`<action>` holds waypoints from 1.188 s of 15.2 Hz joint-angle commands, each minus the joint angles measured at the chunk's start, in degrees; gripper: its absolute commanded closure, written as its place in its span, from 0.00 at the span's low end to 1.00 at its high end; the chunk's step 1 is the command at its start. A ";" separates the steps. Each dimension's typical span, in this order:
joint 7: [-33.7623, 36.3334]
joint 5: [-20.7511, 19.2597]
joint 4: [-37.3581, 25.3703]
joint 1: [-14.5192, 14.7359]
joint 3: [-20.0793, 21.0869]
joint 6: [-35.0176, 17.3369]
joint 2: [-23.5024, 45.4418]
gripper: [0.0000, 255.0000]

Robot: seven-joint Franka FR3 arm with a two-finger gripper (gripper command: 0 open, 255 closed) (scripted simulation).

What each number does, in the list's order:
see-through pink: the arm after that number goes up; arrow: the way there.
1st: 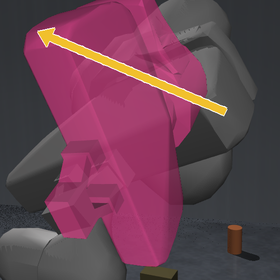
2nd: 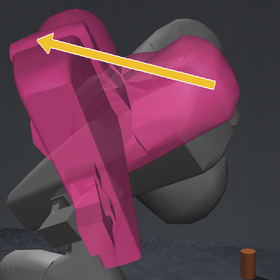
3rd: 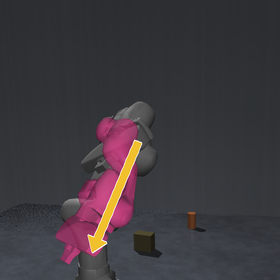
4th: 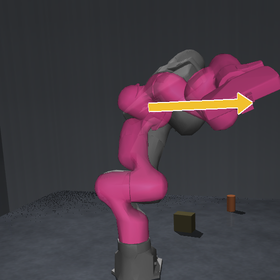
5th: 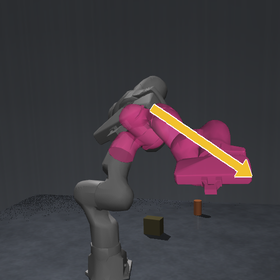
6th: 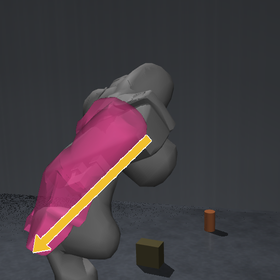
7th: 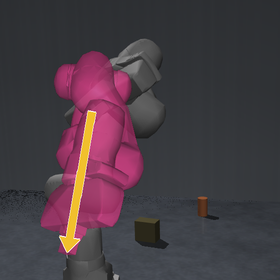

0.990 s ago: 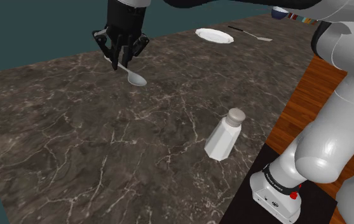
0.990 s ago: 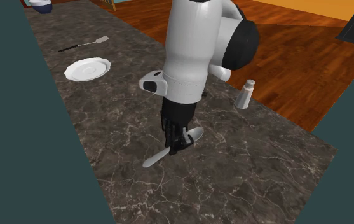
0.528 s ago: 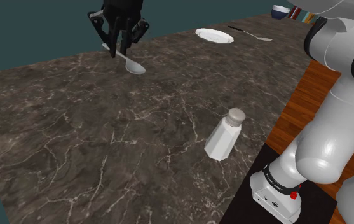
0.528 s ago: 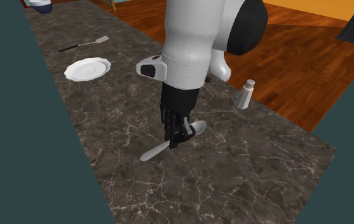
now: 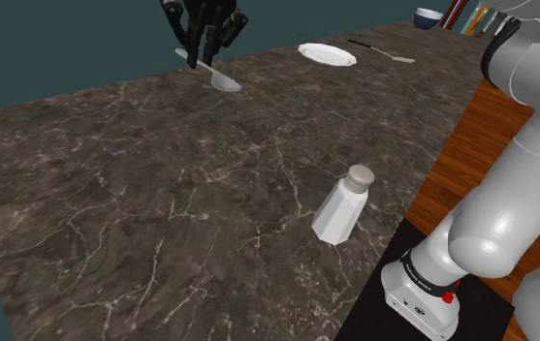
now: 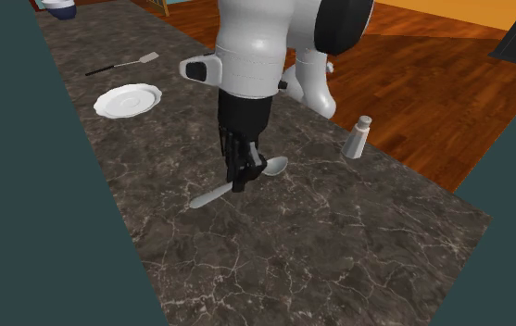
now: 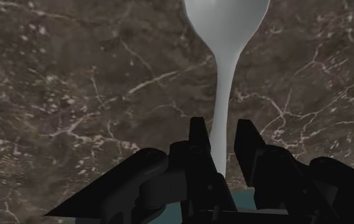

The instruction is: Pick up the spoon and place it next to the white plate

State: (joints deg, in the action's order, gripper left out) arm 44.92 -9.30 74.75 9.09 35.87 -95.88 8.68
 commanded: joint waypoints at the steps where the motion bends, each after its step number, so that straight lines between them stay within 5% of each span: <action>1: -3.39 3.20 4.34 -3.00 -1.05 -1.54 -3.76 1.00; 9: -17.37 12.11 15.21 -10.33 -8.23 -3.86 -14.17 1.00; 18: -31.50 16.53 20.70 -15.46 -16.92 -3.69 -19.27 1.00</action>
State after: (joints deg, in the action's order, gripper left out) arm 15.22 6.83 94.92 -5.78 20.00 -99.60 -10.18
